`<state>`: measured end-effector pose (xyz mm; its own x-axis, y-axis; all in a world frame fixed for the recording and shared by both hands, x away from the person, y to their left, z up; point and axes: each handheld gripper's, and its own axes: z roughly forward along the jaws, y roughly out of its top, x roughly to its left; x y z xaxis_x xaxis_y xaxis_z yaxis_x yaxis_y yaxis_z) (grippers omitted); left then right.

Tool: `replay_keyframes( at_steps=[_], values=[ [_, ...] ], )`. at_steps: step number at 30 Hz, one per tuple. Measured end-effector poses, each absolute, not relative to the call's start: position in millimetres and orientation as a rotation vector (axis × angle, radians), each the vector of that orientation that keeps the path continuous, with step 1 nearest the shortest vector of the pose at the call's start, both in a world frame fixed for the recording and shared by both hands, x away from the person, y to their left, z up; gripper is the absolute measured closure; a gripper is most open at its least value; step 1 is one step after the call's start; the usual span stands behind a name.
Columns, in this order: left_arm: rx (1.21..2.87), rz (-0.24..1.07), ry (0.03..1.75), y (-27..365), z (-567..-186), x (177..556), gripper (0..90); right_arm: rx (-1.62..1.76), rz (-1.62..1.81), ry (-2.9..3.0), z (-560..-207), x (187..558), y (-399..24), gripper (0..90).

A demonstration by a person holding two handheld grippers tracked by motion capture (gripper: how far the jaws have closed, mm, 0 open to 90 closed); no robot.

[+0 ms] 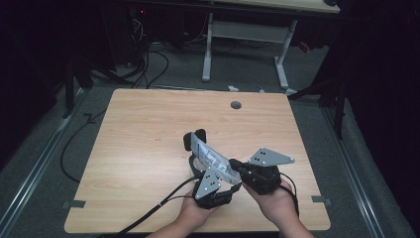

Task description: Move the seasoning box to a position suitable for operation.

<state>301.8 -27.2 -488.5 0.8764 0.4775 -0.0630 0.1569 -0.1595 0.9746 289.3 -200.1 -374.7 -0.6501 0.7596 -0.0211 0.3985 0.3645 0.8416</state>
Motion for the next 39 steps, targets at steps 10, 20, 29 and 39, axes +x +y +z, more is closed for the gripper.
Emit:
replay_keyframes(
  at_steps=[10,20,29,39],
  values=[
    [1.723,0.297,0.495,-27.4,-488.6,302.0,50.6,1.006,1.195,2.228,-375.3,291.2,-196.7,90.0],
    [1.719,0.313,0.502,-27.9,-488.9,302.5,51.5,0.999,1.205,2.228,-376.9,289.1,-198.0,90.0],
    [1.715,0.319,0.504,-29.1,-487.6,302.4,51.5,1.002,1.219,2.222,-376.8,287.7,-199.4,90.0],
    [1.709,0.317,0.511,-27.6,-486.8,304.0,51.2,0.998,1.217,2.226,-375.6,290.7,-196.8,90.0]
  ],
)
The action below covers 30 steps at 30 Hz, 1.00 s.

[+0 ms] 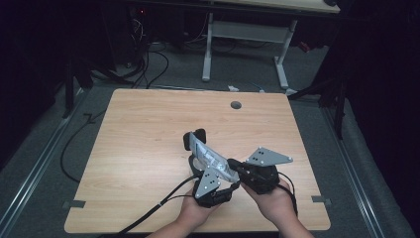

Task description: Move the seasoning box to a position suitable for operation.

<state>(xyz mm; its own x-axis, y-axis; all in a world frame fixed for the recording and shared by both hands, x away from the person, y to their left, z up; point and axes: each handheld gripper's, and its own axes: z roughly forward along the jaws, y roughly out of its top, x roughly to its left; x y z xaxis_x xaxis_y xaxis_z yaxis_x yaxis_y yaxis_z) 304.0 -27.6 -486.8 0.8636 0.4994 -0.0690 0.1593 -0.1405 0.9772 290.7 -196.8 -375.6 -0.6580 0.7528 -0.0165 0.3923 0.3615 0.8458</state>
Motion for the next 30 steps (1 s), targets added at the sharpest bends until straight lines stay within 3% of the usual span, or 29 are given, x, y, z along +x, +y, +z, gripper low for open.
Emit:
replay_keyframes(
  at_steps=[30],
  values=[
    [1.705,0.321,0.517,-25.4,-487.2,305.9,50.9,0.988,1.213,2.224,-376.2,293.4,-192.1,90.0]
  ],
)
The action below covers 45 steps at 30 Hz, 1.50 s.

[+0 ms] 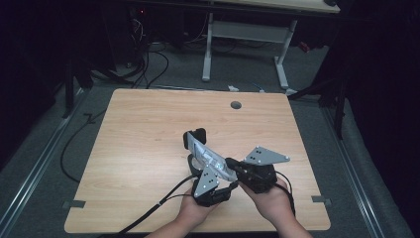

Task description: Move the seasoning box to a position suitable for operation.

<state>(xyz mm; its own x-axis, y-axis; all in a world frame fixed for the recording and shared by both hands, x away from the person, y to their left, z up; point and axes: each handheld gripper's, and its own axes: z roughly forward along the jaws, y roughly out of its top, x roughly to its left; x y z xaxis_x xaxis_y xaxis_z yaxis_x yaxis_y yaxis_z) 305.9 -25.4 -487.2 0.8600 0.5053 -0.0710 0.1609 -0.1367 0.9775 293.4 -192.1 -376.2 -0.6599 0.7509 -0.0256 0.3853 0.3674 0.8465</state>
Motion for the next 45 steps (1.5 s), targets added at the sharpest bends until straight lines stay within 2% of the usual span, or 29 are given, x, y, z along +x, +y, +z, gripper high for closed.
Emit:
replay_keyframes(
  at_steps=[45],
  values=[
    [1.669,0.304,0.529,-29.2,-484.4,308.4,49.8,0.977,1.196,2.224,-368.5,295.1,-190.5,90.0]
  ],
)
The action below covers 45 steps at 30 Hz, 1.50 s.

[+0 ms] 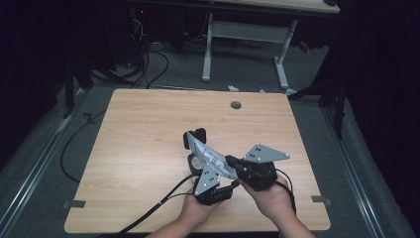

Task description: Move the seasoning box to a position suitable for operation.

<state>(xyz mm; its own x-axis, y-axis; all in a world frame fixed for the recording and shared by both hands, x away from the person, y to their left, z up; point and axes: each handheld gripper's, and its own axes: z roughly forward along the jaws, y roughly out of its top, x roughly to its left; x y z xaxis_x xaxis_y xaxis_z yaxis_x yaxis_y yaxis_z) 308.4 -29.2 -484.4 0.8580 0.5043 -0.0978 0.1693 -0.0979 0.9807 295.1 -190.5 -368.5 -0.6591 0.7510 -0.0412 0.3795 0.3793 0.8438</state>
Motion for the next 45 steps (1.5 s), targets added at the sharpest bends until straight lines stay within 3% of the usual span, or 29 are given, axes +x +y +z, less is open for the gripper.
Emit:
replay_keyframes(
  at_steps=[45],
  values=[
    [1.678,0.304,0.531,-31.9,-484.3,313.1,50.4,0.981,1.191,2.227,-370.7,299.6,-190.6,90.0]
  ],
)
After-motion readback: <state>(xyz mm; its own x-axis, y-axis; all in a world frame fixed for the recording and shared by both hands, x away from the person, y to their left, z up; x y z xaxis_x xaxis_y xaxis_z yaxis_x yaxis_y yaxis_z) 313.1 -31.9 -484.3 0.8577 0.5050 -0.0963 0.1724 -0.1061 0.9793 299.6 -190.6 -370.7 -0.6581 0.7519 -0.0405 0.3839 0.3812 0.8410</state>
